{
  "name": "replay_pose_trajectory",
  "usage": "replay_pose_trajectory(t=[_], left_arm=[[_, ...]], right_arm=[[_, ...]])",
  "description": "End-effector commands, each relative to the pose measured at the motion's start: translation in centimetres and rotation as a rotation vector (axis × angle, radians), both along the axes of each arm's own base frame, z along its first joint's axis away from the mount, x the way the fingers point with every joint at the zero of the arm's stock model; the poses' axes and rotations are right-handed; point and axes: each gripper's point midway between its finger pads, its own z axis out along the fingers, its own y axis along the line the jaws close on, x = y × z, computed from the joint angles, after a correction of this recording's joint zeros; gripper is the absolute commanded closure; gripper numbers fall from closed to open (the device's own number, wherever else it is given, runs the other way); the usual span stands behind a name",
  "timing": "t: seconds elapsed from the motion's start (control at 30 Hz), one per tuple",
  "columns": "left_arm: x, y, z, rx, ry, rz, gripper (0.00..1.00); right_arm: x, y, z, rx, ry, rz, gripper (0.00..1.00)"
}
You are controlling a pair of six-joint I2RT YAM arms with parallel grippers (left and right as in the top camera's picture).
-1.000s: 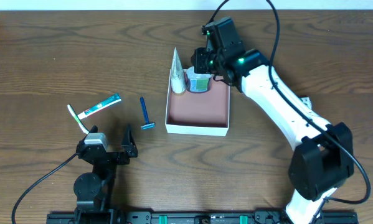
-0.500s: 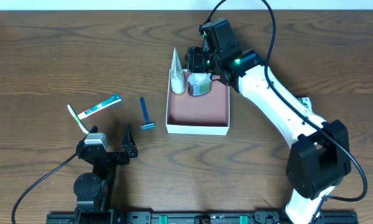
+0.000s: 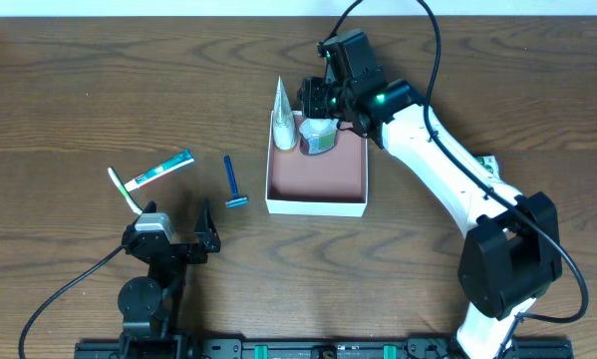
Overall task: Pack container
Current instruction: 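Lower the pump bottle into the box and adjust its position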
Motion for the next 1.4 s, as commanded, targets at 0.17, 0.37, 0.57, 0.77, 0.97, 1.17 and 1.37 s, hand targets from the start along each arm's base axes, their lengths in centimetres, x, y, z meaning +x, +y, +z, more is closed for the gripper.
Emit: replay_pose_trajectory(t=[0.17, 0.37, 0.57, 0.77, 0.97, 1.17, 1.37], left_arm=[[-0.1, -0.1, -1.7, 0.001, 0.051, -0.007, 0.02], [-0.1, -0.1, -1.7, 0.001, 0.051, -0.007, 0.02], [-0.1, -0.1, -1.7, 0.001, 0.051, -0.007, 0.02], [-0.1, -0.1, -1.7, 0.001, 0.051, -0.007, 0.02], [-0.1, -0.1, -1.7, 0.001, 0.051, -0.007, 0.02], [-0.1, -0.1, -1.7, 0.001, 0.051, -0.007, 0.02], [-0.1, -0.1, -1.7, 0.001, 0.051, -0.007, 0.02]], right_arm=[[0.4, -1.9, 1.1, -0.037, -0.018, -0.059, 0.50], [1.2, -3.4, 1.1, -0.011, 0.006, -0.121, 0.52], [0.9, -3.8, 0.7, -0.006, 0.041, -0.148, 0.58], [0.9, -3.7, 0.7, 0.002, 0.042, -0.158, 0.60], [1.2, -3.9, 0.9, 0.003, 0.033, -0.156, 0.58], [1.1, -3.1, 1.2, 0.023, 0.020, -0.109, 0.59], [0.4, -3.0, 0.8, 0.012, 0.048, -0.094, 0.59]])
